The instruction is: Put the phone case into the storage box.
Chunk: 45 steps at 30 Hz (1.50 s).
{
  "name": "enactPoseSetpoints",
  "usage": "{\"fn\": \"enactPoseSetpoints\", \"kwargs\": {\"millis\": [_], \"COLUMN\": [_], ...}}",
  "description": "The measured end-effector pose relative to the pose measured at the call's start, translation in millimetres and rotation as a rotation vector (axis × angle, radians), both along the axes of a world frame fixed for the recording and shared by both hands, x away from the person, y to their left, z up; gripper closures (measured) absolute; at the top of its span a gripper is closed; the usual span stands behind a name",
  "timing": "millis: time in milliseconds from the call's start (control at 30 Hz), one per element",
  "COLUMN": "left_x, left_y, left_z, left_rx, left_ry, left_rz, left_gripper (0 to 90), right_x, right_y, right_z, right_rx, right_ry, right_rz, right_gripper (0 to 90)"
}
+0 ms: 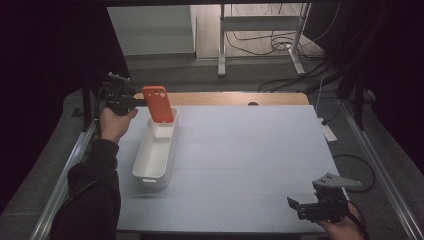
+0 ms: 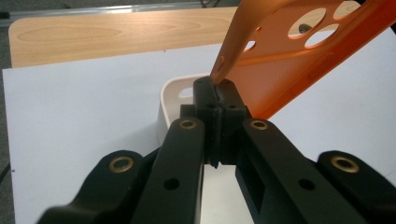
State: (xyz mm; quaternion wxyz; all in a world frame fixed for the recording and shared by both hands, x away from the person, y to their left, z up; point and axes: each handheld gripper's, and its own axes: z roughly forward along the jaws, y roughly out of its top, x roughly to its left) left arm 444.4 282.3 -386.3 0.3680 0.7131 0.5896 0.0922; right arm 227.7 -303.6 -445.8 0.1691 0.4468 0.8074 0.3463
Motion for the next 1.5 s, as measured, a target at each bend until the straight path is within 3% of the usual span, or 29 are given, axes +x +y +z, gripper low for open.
{"fn": "enactPoseSetpoints", "kwargs": {"millis": [1000, 1500], "left_x": [7.3, 14.4], "left_y": [-6.6, -14.9], "left_z": [-37.6, -54.3], "left_rx": [0.017, 0.071], "left_ry": [0.057, 0.085], "left_rz": [-0.001, 0.005], "left_gripper": [89.2, 89.0], "right_x": [-0.1, 0.0], "right_y": [0.7, 1.1], "right_z": [-0.4, -0.6], "right_rx": [-0.007, -0.011], "right_ry": [-0.001, 0.002], "right_rz": [0.006, 0.007], "right_gripper": [0.0, 0.0]}}
